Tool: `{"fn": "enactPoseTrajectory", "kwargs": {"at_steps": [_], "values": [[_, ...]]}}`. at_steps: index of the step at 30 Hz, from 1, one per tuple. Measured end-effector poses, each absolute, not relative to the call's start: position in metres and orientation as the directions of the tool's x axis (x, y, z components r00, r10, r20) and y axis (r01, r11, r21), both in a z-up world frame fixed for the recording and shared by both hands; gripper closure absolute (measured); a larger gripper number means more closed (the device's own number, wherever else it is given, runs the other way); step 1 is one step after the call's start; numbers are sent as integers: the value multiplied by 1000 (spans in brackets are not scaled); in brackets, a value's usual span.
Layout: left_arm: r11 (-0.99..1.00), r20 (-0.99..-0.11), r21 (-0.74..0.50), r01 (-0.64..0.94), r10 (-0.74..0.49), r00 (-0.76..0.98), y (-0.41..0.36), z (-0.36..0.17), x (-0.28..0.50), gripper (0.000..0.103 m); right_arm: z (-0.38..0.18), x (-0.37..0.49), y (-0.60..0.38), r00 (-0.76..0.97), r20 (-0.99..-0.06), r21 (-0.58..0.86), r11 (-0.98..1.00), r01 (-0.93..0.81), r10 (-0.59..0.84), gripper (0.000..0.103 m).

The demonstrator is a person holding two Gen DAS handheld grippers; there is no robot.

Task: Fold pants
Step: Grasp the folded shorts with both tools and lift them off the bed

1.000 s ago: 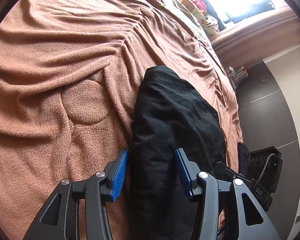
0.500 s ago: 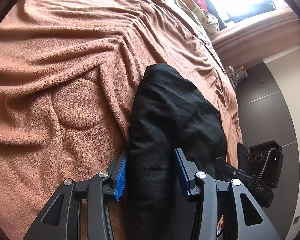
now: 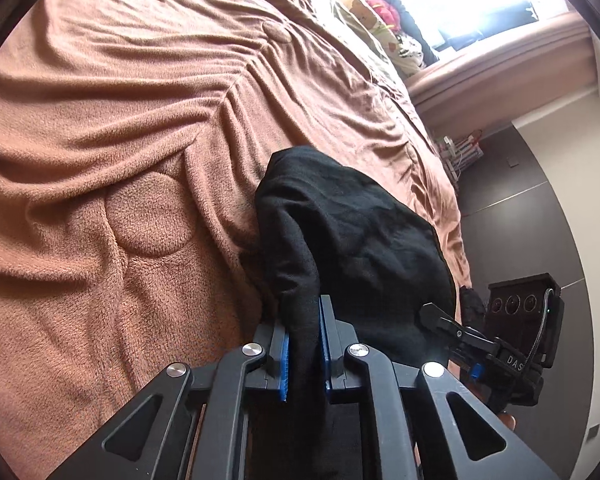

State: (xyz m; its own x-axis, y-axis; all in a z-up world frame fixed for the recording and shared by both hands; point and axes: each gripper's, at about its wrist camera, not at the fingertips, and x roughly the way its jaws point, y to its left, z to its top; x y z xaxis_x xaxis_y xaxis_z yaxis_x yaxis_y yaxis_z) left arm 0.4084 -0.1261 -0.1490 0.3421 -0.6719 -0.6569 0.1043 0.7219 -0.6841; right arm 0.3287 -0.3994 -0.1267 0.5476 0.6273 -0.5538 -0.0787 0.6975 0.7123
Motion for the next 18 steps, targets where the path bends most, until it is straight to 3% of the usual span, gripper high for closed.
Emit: {"fn": "enactPoseTrajectory", "kwargs": {"at_steps": [18], "values": [[721, -543, -655, 228, -658, 521, -91, -16, 332, 92, -25, 234, -355, 670, -453, 616, 750, -242, 588, 84]]}}
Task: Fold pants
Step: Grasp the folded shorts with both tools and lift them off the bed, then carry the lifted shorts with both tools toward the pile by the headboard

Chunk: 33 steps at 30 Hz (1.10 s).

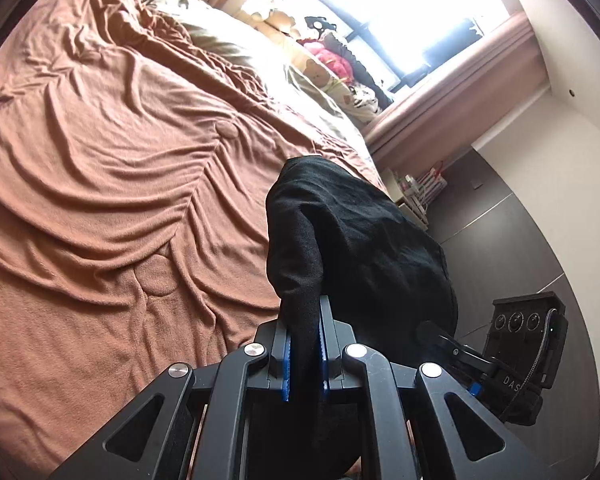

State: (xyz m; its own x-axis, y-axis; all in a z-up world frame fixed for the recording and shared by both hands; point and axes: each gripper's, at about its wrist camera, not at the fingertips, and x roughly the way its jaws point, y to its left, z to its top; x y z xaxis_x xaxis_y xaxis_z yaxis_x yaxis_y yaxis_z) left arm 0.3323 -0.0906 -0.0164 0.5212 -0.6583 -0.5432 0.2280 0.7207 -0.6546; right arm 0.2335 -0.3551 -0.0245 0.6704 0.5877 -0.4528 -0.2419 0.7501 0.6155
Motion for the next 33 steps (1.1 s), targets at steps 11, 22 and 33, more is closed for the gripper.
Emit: {"fn": "enactPoseTrajectory", "kwargs": {"at_steps": [11, 22, 33], "values": [[727, -498, -634, 265, -645, 579, -52, 49, 270, 92, 21, 167, -319, 699, -417, 580, 762, -288, 581, 84], [747, -455, -608, 270, -606, 652, 15, 102, 224, 93, 54, 136, -257, 710, -376, 533, 766, -360, 596, 84], [771, -437, -597, 223, -545, 715, 97, 105, 226, 93, 53, 181, -188, 669, -382, 522, 746, -413, 638, 85]]}}
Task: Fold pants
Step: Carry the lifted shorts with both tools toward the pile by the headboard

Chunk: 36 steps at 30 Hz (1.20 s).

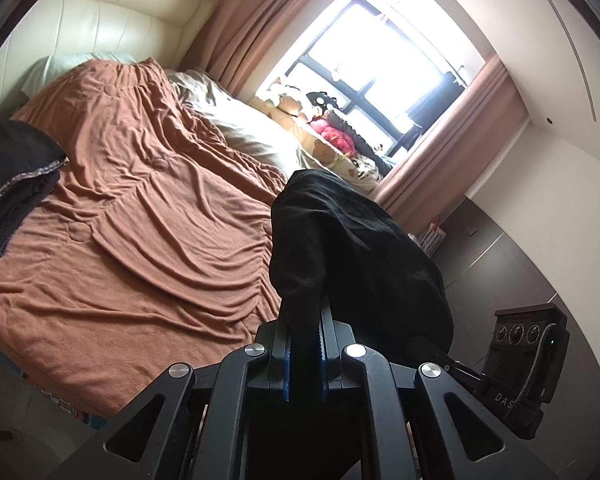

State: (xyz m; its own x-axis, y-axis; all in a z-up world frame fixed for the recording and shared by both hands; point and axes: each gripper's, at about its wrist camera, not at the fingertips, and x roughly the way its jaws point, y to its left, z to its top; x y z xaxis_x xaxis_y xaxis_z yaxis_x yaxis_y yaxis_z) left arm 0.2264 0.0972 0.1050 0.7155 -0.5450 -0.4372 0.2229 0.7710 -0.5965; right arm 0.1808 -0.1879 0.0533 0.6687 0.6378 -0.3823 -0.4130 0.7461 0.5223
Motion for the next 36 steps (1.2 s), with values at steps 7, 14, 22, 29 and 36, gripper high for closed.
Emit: {"fn": "enactPoseTrajectory", "kwargs": {"at_steps": [7, 14, 22, 29, 36], "values": [[777, -414, -605, 172, -492, 766, 153, 99, 236, 93, 51, 217, -133, 637, -382, 503, 729, -464, 669, 85], [794, -398, -596, 115, -417, 817, 199, 90, 252, 93, 41, 265, -89, 608, -368, 485, 703, -520, 703, 86], [818, -408, -573, 58, -346, 845, 239, 75, 281, 93, 17, 316, -58, 572, -367, 495, 675, -547, 733, 86], [821, -424, -571, -2, -292, 857, 280, 62, 305, 93, 7, 357, -16, 537, -394, 489, 665, -564, 746, 86], [837, -451, -538, -99, -187, 873, 329, 57, 329, 93, 1, 405, 41, 476, -403, 504, 624, -597, 781, 86]]}}
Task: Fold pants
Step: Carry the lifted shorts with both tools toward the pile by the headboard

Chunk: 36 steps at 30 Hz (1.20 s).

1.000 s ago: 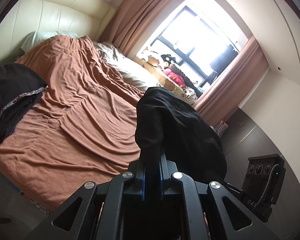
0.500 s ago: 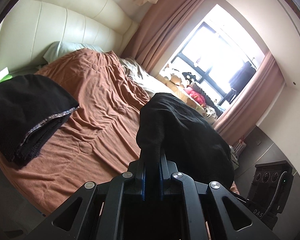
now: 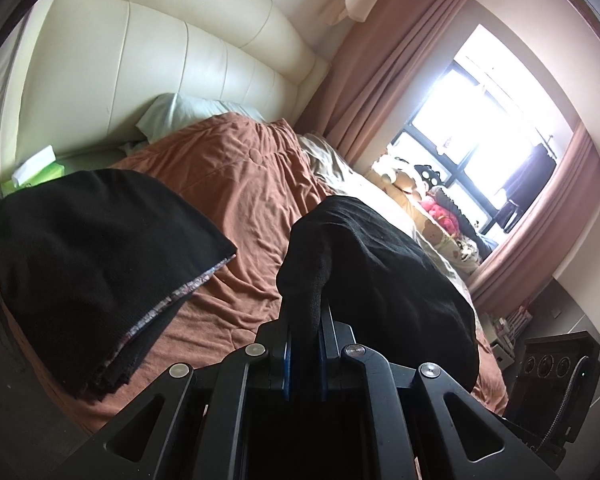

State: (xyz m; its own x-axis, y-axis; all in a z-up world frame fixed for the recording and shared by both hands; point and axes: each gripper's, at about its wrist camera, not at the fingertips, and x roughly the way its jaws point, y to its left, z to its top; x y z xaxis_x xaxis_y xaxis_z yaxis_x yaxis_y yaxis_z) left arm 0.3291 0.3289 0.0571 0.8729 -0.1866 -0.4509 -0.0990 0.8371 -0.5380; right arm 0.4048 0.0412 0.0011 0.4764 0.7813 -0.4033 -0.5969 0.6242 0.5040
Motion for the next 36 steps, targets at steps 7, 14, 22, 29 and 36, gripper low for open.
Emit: {"fn": "enactPoseTrajectory", "kwargs": {"at_steps": [7, 14, 22, 29, 36], "values": [[841, -443, -501, -206, -45, 896, 373, 72, 336, 93, 9, 448, 98, 408, -416, 495, 579, -648, 812, 86], [825, -414, -488, -285, 69, 908, 408, 100, 340, 93, 28, 480, 154, 355, -416, 493, 536, -685, 837, 86], [810, -418, -445, -381, 188, 889, 432, 115, 347, 93, 34, 505, 201, 295, -422, 518, 495, -698, 857, 86], [803, -444, -406, -436, 244, 863, 455, 106, 368, 94, 19, 530, 237, 239, -439, 558, 471, -683, 866, 86], [808, -499, -374, -455, 238, 833, 482, 74, 408, 94, -9, 570, 270, 233, -470, 582, 497, -644, 852, 86]]}}
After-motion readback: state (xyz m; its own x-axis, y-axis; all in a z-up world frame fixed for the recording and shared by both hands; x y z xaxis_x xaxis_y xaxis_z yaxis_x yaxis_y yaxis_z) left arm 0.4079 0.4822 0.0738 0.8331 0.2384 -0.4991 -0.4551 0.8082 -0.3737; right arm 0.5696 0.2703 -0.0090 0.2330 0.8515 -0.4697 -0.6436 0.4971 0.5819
